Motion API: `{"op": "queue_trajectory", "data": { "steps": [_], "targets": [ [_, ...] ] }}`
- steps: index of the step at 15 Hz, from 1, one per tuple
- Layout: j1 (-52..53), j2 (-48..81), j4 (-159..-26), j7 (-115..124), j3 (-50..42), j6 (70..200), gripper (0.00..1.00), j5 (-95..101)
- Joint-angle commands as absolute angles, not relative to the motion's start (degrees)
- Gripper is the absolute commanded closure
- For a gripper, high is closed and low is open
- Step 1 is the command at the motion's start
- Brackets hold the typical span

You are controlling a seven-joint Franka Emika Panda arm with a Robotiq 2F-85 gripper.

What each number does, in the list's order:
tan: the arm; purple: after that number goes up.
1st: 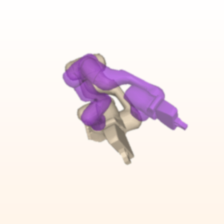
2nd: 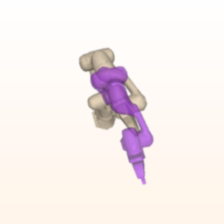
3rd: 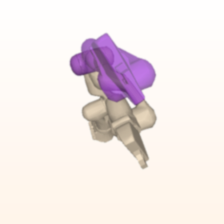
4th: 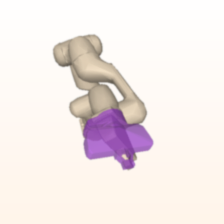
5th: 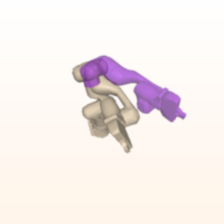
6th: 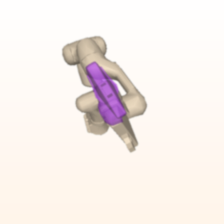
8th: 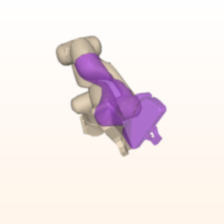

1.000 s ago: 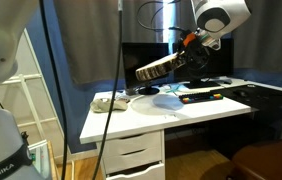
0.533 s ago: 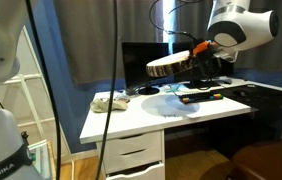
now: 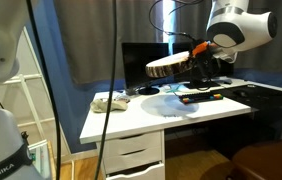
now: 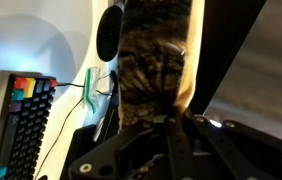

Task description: Place the log pillow on the chair

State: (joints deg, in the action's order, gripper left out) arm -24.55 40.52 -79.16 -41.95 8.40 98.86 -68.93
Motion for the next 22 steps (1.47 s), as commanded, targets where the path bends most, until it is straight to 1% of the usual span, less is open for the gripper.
{"op": "queue_trajectory", "data": {
  "steps": [1,6,10,17,22],
  "targets": [
    [-24.0,41.7,-76.2,-38.6,4.7,99.0,0.98,-78.6],
    [-26.8,45.1,-70.3,-31.9,-0.6,99.5,0.98,-88.9],
    [-28.4,50.7,-64.8,-28.6,-3.9,106.3,0.98,-95.6],
    [-26.6,62.0,-53.5,-26.7,-4.5,131.8,0.98,-105.4],
    [-25.1,70.1,-43.5,-32.2,-4.2,150.9,0.98,-111.5]
  ]
}}
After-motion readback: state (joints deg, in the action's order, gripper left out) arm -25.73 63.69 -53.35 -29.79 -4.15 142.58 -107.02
